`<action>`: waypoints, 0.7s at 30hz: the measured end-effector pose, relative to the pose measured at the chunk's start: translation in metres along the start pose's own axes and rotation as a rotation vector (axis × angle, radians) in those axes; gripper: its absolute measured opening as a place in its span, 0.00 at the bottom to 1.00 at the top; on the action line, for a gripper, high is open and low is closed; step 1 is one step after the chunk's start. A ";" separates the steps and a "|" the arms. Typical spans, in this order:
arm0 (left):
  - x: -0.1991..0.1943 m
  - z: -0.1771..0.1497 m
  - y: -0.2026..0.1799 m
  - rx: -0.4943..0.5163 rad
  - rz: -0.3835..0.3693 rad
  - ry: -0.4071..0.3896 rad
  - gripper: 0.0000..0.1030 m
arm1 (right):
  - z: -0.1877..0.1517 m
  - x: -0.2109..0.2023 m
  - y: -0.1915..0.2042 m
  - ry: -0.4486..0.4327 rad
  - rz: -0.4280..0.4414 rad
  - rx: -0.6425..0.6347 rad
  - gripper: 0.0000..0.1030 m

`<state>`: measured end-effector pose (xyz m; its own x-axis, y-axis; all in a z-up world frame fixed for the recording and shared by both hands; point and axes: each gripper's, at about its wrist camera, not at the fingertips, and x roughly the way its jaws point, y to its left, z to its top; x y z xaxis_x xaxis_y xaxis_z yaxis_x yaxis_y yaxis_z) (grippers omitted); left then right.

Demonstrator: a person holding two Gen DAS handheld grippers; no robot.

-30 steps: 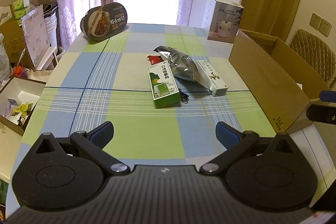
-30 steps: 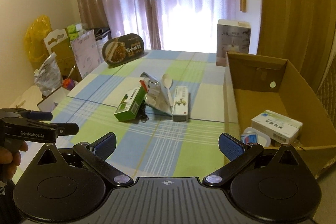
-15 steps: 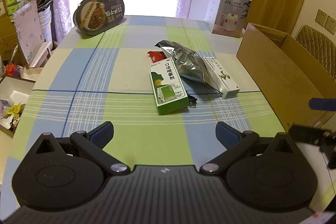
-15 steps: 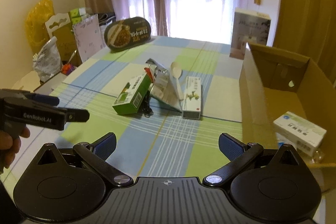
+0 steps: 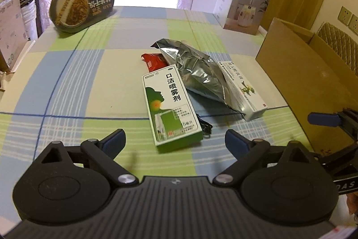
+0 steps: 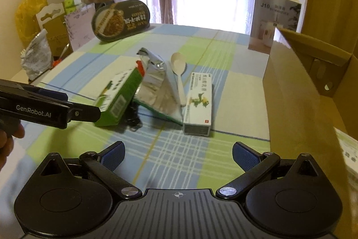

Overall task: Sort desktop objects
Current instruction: 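Grasp the green spray box with the left tool while the right tool grasps the white-green ointment box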

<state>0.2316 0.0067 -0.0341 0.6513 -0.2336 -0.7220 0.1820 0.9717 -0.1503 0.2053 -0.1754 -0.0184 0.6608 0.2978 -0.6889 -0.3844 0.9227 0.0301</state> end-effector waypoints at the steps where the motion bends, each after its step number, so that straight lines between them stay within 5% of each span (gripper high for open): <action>1: 0.004 0.001 0.000 0.001 -0.005 0.002 0.89 | 0.001 0.004 -0.001 0.002 -0.004 -0.006 0.97; 5: 0.021 0.007 0.003 -0.001 -0.010 0.017 0.84 | 0.005 0.023 -0.003 -0.001 -0.003 -0.023 0.92; 14: 0.044 0.009 0.007 0.028 0.009 0.053 0.56 | 0.020 0.058 -0.016 -0.006 -0.039 0.000 0.79; 21: 0.044 0.005 0.006 0.053 0.033 0.049 0.53 | 0.019 0.075 -0.027 0.030 -0.055 0.027 0.55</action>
<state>0.2645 0.0021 -0.0633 0.6213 -0.1981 -0.7581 0.2007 0.9755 -0.0903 0.2778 -0.1737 -0.0576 0.6607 0.2396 -0.7114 -0.3307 0.9437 0.0107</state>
